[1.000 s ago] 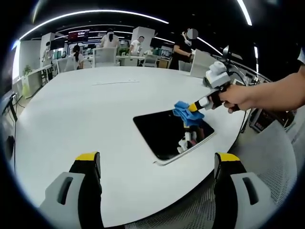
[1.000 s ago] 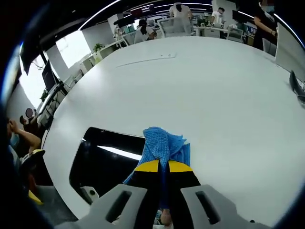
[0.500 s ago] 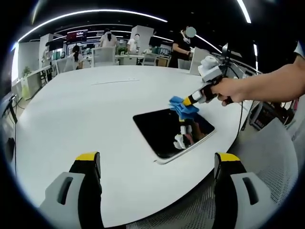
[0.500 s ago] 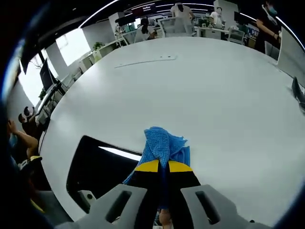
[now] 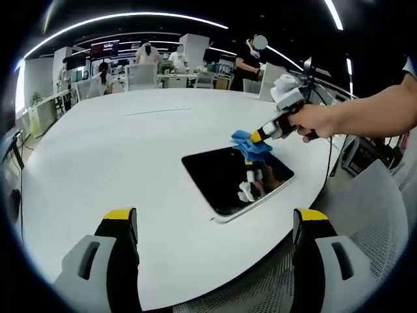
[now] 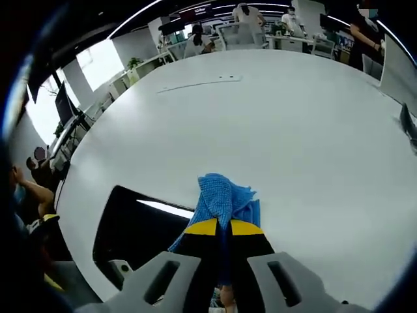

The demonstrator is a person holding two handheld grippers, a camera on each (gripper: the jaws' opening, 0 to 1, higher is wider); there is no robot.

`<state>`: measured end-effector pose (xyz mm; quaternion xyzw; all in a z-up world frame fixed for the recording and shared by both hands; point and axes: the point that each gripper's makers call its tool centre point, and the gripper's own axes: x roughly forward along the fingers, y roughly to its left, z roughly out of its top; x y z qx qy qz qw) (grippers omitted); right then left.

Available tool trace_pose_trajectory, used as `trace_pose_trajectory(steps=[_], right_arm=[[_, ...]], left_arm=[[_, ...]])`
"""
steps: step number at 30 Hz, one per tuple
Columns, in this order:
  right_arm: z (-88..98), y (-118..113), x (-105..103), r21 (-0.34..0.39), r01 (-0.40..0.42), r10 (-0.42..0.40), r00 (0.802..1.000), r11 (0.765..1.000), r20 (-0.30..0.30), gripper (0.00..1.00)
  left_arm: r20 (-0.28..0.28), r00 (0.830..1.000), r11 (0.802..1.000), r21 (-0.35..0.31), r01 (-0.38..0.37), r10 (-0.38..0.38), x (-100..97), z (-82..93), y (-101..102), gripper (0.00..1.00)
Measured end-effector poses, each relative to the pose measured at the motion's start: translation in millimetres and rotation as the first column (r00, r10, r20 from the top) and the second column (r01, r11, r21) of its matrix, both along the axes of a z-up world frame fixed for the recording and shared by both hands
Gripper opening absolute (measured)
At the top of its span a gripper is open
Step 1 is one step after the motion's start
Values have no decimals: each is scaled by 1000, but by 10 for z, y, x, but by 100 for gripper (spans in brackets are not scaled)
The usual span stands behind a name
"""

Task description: Wipe the mirror surface with the cleaning cloth until all visible marks leave the cleaned area.

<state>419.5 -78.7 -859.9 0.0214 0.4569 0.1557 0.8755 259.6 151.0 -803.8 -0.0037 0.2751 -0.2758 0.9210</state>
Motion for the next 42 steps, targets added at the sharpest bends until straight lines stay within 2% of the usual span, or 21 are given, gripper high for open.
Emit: trace_pose_trajectory(steps=[2, 5, 10, 15, 21, 27, 31, 42], right_arm=[[162, -29, 43, 18, 16, -17, 999, 1000, 38, 0], [375, -67, 47, 43, 19, -21, 998, 999, 62, 0], [545, -326, -41, 32, 22, -25, 997, 999, 74, 0], [593, -669, -184, 33, 60, -62, 996, 998, 64, 0], [546, -973, -375, 19, 77, -78, 996, 997, 43, 0], [447, -1152, -449, 1, 97, -97, 995, 995, 29, 0], [384, -1158, -478, -1, 93, -93, 995, 996, 21, 0], [-1, -1101, -506, -16, 72, -72, 997, 997, -10, 0]], left_arm=[[0, 1000, 1000, -1, -2, 2, 4, -3, 4, 99], [1, 1000, 1000, -3, -1, 1, 3, 7, -3, 99], [-3, 1000, 1000, -11, 2, -2, -8, 10, -21, 99], [-4, 1000, 1000, -10, 2, -2, 0, 0, -15, 99], [2, 1000, 1000, -11, -8, 8, 15, 7, 3, 99], [0, 1000, 1000, -7, -11, 11, 14, 5, 7, 99], [-2, 1000, 1000, -6, -7, 7, 7, 3, 3, 99], [-7, 1000, 1000, -1, -14, 14, 5, -2, 15, 99]])
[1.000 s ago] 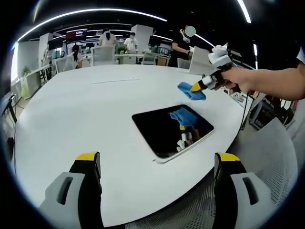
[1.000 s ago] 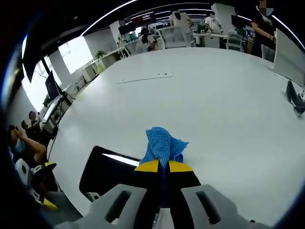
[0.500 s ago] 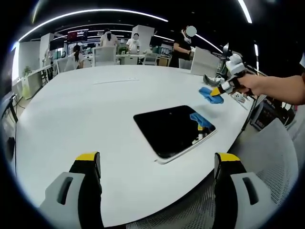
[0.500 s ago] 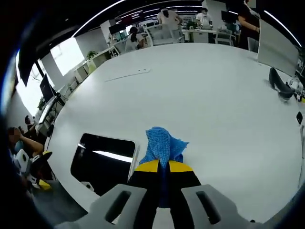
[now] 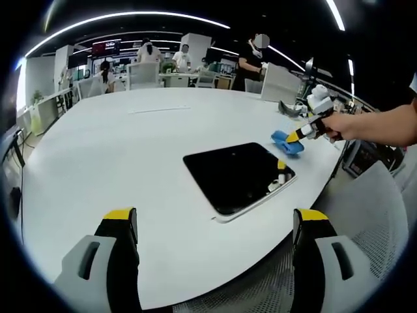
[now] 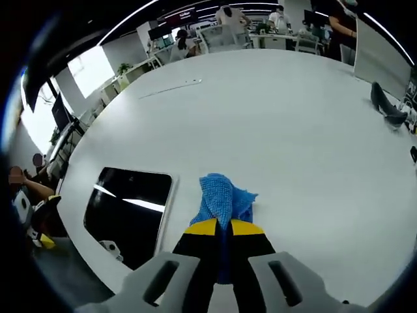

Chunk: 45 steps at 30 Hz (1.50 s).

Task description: Wipe the mirror surface with the cleaning cloth until all visible marks leave the cleaned area.

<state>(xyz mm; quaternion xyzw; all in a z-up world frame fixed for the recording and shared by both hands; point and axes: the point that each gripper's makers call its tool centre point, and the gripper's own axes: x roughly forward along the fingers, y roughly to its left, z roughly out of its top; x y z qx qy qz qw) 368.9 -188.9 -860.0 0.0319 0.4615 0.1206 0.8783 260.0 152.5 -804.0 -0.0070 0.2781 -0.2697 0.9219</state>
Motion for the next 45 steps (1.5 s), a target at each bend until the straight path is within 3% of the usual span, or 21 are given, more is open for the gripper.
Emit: trace_pose_trajectory(steps=[5, 6, 10, 16, 18, 19, 22, 23, 25, 26, 27, 29, 32, 36, 40, 45], right_arm=[[-127, -38, -36, -19, -21, 20, 1000, 1000, -19, 1], [-129, 1, -63, -40, -132, 132, 991, 991, -3, 1], [-136, -27, -56, -14, -85, 85, 996, 996, 11, 1], [-118, -21, -61, 6, -85, 85, 996, 996, 27, 2], [-23, -21, -52, 23, -101, 100, 994, 995, 54, 10], [84, -15, 1, 22, -140, 136, 984, 990, 117, 13], [264, -29, -9, 39, -207, 197, 964, 978, 180, 26], [294, -100, -52, 37, -188, 179, 969, 981, 170, 32], [392, -77, -79, 47, -252, 235, 944, 967, 231, 44], [408, -143, -157, 42, -237, 221, 948, 971, 228, 49], [433, -155, -192, 33, -259, 243, 938, 965, 246, 54], [521, -103, -290, 8, -346, 326, 891, 938, 317, 64], [543, -184, -520, -8, -370, 350, 869, 929, 349, 83], [523, -345, -691, 16, -336, 309, 883, 942, 354, 98], [476, -405, -839, -30, -347, 336, 879, 937, 339, 98], [471, -400, -850, 28, -341, 308, 878, 940, 365, 98]], left_arm=[[2, 1000, 1000, 6, -12, 12, 13, -5, 24, 99], [3, 1000, 1000, 8, -12, 12, 13, -4, 25, 99], [-2, 1000, 1000, 17, -16, 16, 15, -22, 39, 99], [3, 1000, 1000, 20, -24, 24, 19, -8, 56, 99], [7, 1000, 1000, 17, -25, 25, 25, -6, 57, 99], [8, 1000, 999, 18, -28, 28, 27, -7, 62, 99], [19, 999, 999, 17, -42, 41, 43, 16, 84, 99], [20, 999, 999, 17, -43, 43, 42, 20, 87, 99], [23, 999, 999, 23, -48, 47, 46, 22, 101, 99], [25, 998, 998, 25, -51, 51, 50, 23, 110, 99], [22, 998, 998, 22, -52, 52, 51, 21, 111, 99], [19, 999, 999, 19, -50, 50, 47, 20, 107, 99], [13, 999, 999, 9, -45, 45, 42, 17, 92, 99], [6, 1000, 1000, 7, -31, 31, 27, 10, 64, 99], [9, 999, 999, -2, -49, 49, 40, 27, 84, 99], [10, 998, 998, 0, -68, 68, 49, 34, 111, 99]])
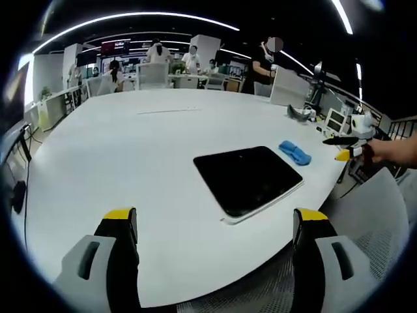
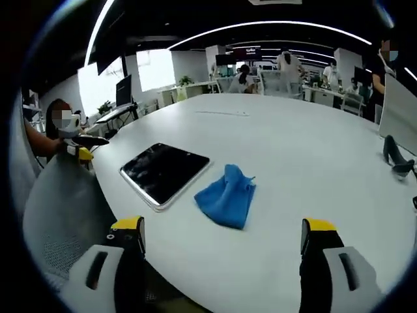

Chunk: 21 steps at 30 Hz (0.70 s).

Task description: Wipe the mirror surface with the cleaning cloth until all visible marks leave the cleaned area.

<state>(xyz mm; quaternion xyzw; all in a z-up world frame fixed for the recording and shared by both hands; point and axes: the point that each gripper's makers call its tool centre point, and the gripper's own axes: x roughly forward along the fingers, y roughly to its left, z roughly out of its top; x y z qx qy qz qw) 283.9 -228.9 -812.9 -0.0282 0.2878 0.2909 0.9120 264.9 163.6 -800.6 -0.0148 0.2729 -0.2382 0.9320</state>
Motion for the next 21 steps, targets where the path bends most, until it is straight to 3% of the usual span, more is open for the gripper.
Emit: trace_pose_trajectory(steps=[10, 21], right_arm=[[90, -25, 78, 5, 34, -34, 999, 999, 28, 98], [67, -34, 66, 6, 43, -43, 999, 999, 17, 98]], left_arm=[[-2, 1000, 1000, -1, -14, 14, 5, 5, 7, 99], [13, 1000, 1000, -11, -23, 23, 19, 25, 29, 99]])
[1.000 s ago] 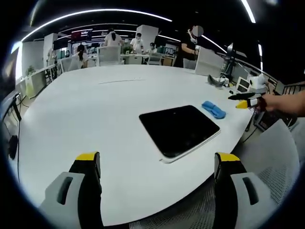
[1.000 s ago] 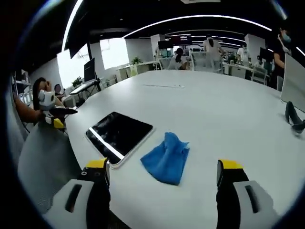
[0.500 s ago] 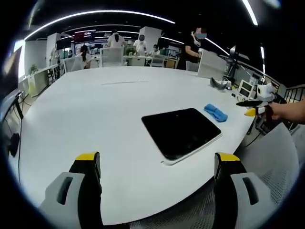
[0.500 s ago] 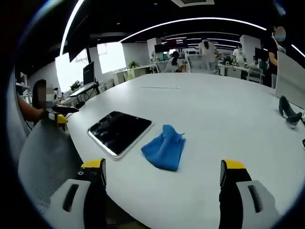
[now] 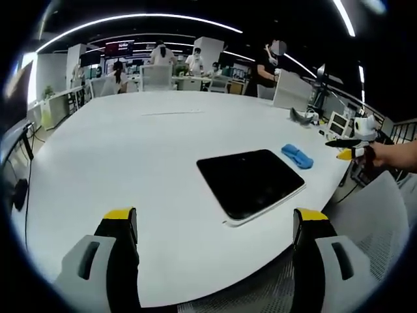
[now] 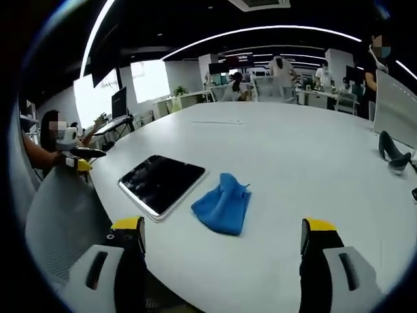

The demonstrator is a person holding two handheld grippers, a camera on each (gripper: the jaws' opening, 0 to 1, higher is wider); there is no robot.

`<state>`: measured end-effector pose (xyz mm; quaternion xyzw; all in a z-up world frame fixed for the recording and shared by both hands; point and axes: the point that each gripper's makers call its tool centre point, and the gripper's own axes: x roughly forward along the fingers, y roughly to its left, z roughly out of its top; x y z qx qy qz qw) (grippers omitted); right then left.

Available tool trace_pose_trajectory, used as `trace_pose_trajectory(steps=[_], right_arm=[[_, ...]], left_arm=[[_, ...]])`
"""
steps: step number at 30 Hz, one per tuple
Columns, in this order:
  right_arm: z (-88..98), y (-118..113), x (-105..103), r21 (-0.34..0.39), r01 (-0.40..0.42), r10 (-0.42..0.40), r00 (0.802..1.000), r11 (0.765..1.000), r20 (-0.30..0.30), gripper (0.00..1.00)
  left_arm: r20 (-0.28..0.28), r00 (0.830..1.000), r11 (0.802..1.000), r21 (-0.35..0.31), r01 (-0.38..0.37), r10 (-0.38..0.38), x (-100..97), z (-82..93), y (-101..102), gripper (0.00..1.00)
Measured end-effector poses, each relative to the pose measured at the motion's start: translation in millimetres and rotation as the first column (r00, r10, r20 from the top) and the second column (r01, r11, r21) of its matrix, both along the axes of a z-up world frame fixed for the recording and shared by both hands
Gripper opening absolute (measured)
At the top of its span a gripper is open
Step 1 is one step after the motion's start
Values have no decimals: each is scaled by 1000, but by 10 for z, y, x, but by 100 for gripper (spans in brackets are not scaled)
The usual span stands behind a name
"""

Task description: Wipe the mirror surface with the cleaning cloth until all visible marks leave the cleaned area.

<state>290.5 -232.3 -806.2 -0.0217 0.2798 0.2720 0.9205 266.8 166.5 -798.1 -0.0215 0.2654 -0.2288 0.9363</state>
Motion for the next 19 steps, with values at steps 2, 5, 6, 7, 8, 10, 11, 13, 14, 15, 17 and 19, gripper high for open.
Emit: trace_pose_trajectory(steps=[2, 5, 6, 7, 8, 10, 11, 13, 14, 15, 17, 19], right_arm=[[0, 11, 4, -2, 2, -2, 1000, 1000, -1, 98], [2, 26, 17, 1, 3, -3, 1000, 1000, -2, 98], [4, 31, 17, 0, 3, -3, 1000, 1000, -1, 98], [8, 31, 23, 1, 4, -4, 1000, 1000, 3, 98], [5, 27, 27, 1, 5, -5, 1000, 1000, 2, 98], [-3, 30, 23, 0, 5, -5, 1000, 1000, -1, 98], [-3, 34, 20, -3, 5, -5, 1000, 1000, 1, 98], [0, 37, 19, 0, 6, -6, 1000, 1000, 2, 98], [-1, 35, 19, 0, 7, -7, 1000, 1000, 3, 98], [-2, 34, 19, 0, 7, -7, 1000, 1000, 3, 98], [-16, 33, 7, -1, 7, -7, 1000, 1000, 1, 98], [-55, 37, 4, 1, 4, -4, 1000, 1000, -11, 98]], left_arm=[[0, 1000, 1000, -3, -3, 3, 3, 2, 5, 99], [3, 1000, 1000, -3, -4, 4, 5, 8, 3, 99], [2, 1000, 1000, -3, -4, 4, 5, 6, 4, 99], [2, 1000, 1000, -3, -3, 3, 8, 2, 5, 99], [3, 1000, 1000, -2, -2, 2, 9, 3, 5, 99], [1, 1000, 1000, -3, -2, 2, 5, 2, 1, 99], [1, 1000, 1000, -5, -2, 2, 5, 4, 0, 99], [3, 1000, 1000, -7, -5, 5, 6, 11, 0, 99], [3, 1000, 1000, -9, -6, 6, 7, 12, 1, 99], [5, 1000, 1000, -8, -8, 8, 10, 12, 6, 99], [6, 1000, 1000, -11, -9, 9, 11, 14, 12, 99], [11, 1000, 1000, -11, -13, 13, 17, 20, 19, 99]])
